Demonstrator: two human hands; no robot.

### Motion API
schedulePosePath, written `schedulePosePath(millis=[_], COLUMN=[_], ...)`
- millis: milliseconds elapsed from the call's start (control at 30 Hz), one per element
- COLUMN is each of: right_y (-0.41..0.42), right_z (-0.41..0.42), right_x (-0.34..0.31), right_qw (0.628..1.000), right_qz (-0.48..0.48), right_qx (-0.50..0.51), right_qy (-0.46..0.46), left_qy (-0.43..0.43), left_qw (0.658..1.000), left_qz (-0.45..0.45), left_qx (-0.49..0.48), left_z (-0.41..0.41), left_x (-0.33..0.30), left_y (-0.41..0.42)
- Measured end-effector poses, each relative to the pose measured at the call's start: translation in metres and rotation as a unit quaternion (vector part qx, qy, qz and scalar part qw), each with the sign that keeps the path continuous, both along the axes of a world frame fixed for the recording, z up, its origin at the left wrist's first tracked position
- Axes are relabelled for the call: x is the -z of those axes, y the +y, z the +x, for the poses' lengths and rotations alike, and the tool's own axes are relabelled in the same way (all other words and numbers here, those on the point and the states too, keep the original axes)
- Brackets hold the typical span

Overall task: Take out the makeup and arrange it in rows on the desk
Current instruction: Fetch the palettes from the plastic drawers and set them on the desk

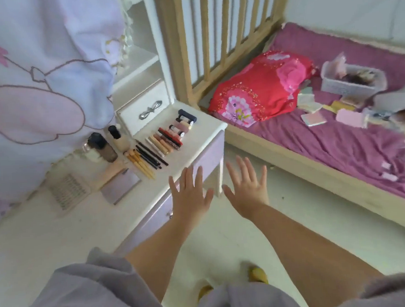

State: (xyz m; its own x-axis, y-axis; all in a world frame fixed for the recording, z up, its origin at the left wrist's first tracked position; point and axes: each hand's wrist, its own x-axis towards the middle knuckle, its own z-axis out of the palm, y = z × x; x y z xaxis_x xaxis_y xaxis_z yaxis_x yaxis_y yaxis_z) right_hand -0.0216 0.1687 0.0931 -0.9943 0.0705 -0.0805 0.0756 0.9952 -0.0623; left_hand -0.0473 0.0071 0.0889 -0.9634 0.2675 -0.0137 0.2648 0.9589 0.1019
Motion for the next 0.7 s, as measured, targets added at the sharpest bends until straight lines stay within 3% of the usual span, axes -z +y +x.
schedulePosePath(millis=[133, 300, 533, 700], right_y=[0.008, 0.018, 0.003, -0.029], right_z=[0.08, 0.198, 0.356, 0.469], right_x=[0.021, 0.038, 0.04, 0.041], right_qw=[0.986, 0.929, 0.809, 0.709], right_qz=[-0.03, -0.052, -0.092, -0.138], right_qx=[0.154, 0.353, 0.575, 0.689], right_qy=[-0.06, -0.092, -0.082, -0.065], left_qy=[-0.046, -0.077, -0.086, -0.09], left_qw=[0.991, 0.946, 0.842, 0.776], left_qz=[-0.013, -0.065, -0.076, -0.098], left_qx=[0.127, 0.307, 0.527, 0.617], left_z=[0.023, 0.078, 0.209, 0.319], left_x=[0.016, 0.024, 0.013, 0.017], left_y=[0.025, 0.073, 0.137, 0.149])
